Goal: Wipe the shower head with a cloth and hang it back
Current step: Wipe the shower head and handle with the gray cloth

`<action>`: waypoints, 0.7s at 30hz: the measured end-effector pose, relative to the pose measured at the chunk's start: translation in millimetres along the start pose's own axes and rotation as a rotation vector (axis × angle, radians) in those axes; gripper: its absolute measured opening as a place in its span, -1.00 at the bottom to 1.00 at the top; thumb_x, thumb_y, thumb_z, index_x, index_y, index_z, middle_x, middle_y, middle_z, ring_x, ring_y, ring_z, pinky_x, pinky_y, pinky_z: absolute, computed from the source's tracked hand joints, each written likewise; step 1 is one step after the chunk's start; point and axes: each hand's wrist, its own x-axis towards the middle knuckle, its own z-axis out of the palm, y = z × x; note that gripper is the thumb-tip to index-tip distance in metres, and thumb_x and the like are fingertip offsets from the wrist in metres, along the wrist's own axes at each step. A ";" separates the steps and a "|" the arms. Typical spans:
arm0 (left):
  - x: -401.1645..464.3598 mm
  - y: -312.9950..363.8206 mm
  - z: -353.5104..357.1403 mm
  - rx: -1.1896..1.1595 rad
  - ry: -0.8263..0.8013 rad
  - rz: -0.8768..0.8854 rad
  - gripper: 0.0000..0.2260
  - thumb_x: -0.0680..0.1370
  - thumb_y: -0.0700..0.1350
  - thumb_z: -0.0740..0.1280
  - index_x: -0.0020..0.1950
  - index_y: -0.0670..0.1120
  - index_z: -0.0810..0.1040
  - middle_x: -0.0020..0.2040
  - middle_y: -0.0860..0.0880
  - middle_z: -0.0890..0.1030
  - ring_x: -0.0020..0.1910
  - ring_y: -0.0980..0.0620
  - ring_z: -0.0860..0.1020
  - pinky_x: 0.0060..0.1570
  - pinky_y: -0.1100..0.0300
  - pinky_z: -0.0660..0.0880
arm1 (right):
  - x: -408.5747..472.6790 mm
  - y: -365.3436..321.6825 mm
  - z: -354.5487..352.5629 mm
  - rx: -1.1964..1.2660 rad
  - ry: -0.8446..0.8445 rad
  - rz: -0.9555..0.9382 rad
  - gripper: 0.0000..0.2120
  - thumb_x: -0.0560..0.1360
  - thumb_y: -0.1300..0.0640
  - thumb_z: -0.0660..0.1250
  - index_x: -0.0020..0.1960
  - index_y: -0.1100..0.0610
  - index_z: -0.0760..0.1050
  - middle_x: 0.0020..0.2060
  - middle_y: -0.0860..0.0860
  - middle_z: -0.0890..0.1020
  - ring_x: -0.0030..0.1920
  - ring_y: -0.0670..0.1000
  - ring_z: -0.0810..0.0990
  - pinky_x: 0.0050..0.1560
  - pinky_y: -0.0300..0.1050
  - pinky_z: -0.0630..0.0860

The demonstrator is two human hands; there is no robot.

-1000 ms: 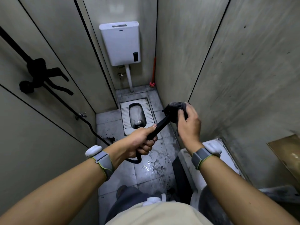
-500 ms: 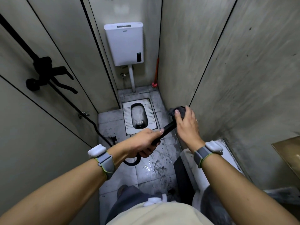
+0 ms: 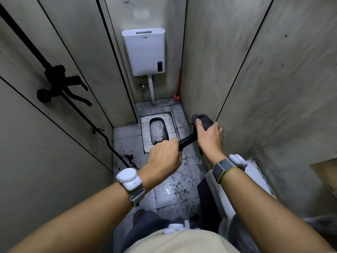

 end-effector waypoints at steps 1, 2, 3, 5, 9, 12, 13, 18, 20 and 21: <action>0.1 -1.6 0.0 0.006 0.010 0.016 -0.85 0.57 0.02 0.25 -0.08 -0.03 0.35 -0.34 -0.04 0.40 -0.27 -0.31 0.59 -0.36 0.01 0.32 | -2.3 0.8 0.6 -0.001 -0.005 -0.030 -0.16 0.55 -0.39 0.20 0.53 0.24 0.25 0.41 0.32 0.37 0.39 0.38 0.38 0.34 0.19 0.37; 1.0 -4.2 -1.1 0.007 0.012 0.026 -0.86 0.54 0.01 0.25 -0.10 -0.04 0.38 -0.34 -0.06 0.43 -0.27 -0.30 0.59 -0.37 0.01 0.34 | -5.1 2.8 0.6 -0.005 -0.016 -0.074 -0.16 0.57 -0.37 0.19 0.59 0.21 0.17 0.43 0.33 0.34 0.41 0.39 0.36 0.38 0.20 0.34; 3.0 -7.2 -2.7 0.000 0.007 0.032 -0.86 0.51 0.01 0.24 -0.10 -0.05 0.42 -0.30 -0.10 0.51 -0.26 -0.30 0.59 -0.37 0.00 0.39 | -7.8 5.9 0.1 -0.014 -0.030 -0.130 -0.19 0.60 -0.34 0.17 0.64 0.15 0.10 0.44 0.33 0.32 0.42 0.40 0.34 0.40 0.21 0.32; 8.1 -13.6 -6.2 -0.022 -0.025 0.042 -0.83 0.48 0.01 0.22 -0.07 -0.06 0.51 -0.24 -0.12 0.59 -0.25 -0.29 0.60 -0.34 -0.02 0.51 | -14.4 14.4 -0.9 -0.046 -0.064 -0.249 -0.30 0.65 -0.28 0.10 0.67 0.00 0.02 0.44 0.32 0.29 0.42 0.39 0.33 0.41 0.26 0.34; 16.7 -19.2 -10.7 -0.109 -0.140 0.002 -0.86 0.45 0.01 0.28 -0.17 -0.04 0.54 -0.31 -0.05 0.54 -0.31 -0.22 0.57 -0.37 0.05 0.45 | -19.9 29.2 -7.3 -0.144 -0.064 -0.417 -0.46 0.70 -0.19 0.01 0.66 -0.17 0.08 0.50 0.28 0.27 0.46 0.36 0.30 0.43 0.26 0.34; 26.1 -26.7 -13.7 -0.211 -0.234 -0.032 -0.79 0.47 0.00 0.37 -0.32 -0.04 0.46 -0.36 -0.04 0.54 -0.31 -0.16 0.59 -0.37 0.05 0.50 | -11.9 37.7 -17.0 -0.240 -0.089 -0.526 -0.50 0.70 -0.18 0.01 0.63 -0.23 0.13 0.48 0.26 0.29 0.44 0.32 0.31 0.43 0.21 0.36; 29.4 -30.6 -15.5 -0.222 -0.255 -0.030 -0.76 0.47 -0.01 0.40 -0.34 -0.03 0.44 -0.38 -0.04 0.52 -0.33 -0.13 0.58 -0.39 0.08 0.46 | -8.7 40.8 -20.5 -0.254 -0.100 -0.566 -0.51 0.70 -0.17 0.02 0.62 -0.23 0.16 0.46 0.25 0.30 0.43 0.30 0.33 0.42 0.19 0.37; 39.7 -38.6 -28.9 -0.220 -0.298 0.054 -0.72 0.46 -0.04 0.43 -0.39 0.00 0.41 -0.45 0.01 0.44 -0.45 0.00 0.45 -0.45 0.13 0.26 | 2.6 49.8 -29.1 -0.028 -0.093 -0.540 -0.56 0.71 0.06 0.16 0.59 -0.01 0.34 0.32 0.23 0.43 0.31 0.22 0.47 0.33 -0.03 0.40; 39.5 -39.4 -31.4 -0.218 -0.300 0.087 -0.75 0.46 -0.03 0.42 -0.37 -0.03 0.45 -0.45 -0.01 0.43 -0.46 -0.02 0.43 -0.44 0.11 0.26 | 5.1 44.9 -28.9 0.098 -0.130 -0.372 -0.57 0.72 0.06 0.13 0.58 0.05 0.34 0.37 0.20 0.50 0.37 0.19 0.49 0.33 -0.08 0.38; 39.2 -39.8 -31.9 -0.219 -0.298 0.095 -0.76 0.46 -0.04 0.42 -0.35 -0.07 0.49 -0.44 -0.03 0.43 -0.46 -0.02 0.43 -0.43 0.10 0.27 | 6.3 41.1 -29.5 0.128 -0.141 -0.313 -0.58 0.73 0.03 0.12 0.55 0.08 0.37 0.38 0.16 0.53 0.39 0.17 0.49 0.35 -0.05 0.40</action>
